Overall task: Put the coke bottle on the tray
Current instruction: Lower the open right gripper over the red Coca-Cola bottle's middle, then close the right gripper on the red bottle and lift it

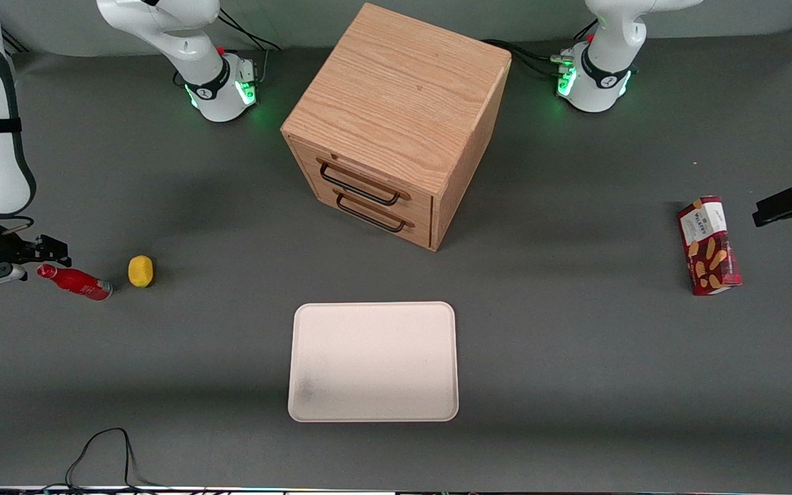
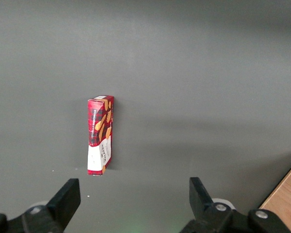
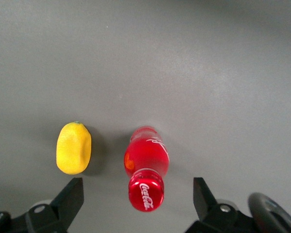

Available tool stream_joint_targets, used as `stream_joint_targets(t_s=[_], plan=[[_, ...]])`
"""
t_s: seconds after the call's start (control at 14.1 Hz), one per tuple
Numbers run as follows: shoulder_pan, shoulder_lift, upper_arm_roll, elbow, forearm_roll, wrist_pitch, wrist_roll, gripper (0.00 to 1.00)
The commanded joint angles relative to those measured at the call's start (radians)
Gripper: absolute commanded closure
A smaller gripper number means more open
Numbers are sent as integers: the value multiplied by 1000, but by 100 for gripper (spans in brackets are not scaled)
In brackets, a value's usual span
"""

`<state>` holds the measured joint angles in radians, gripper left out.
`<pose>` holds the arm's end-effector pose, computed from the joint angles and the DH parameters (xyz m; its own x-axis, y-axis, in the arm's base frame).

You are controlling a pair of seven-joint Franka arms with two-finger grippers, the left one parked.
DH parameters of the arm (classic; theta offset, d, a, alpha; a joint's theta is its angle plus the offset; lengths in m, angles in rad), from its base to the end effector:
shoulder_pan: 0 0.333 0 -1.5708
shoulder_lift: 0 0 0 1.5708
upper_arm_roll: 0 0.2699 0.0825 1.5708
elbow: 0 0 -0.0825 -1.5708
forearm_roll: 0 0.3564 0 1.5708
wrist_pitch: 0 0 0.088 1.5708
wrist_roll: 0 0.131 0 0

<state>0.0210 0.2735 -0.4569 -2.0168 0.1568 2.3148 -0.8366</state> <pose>0.5181 -0.2321 0.2842 0.9496 0.3109 0.0396 0.3093 -0.9501 0.0414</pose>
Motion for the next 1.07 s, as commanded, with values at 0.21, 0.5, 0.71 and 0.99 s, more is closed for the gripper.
stream_joint_targets(t_s=[0.21, 0.5, 0.71, 0.99], plan=[[2, 55, -5, 24, 29, 17, -41, 0], [2, 62, -3, 24, 29, 17, -42, 20], [4, 59, -2, 29, 21, 17, -62, 75], [4, 53, 0, 42, 18, 9, -72, 95]])
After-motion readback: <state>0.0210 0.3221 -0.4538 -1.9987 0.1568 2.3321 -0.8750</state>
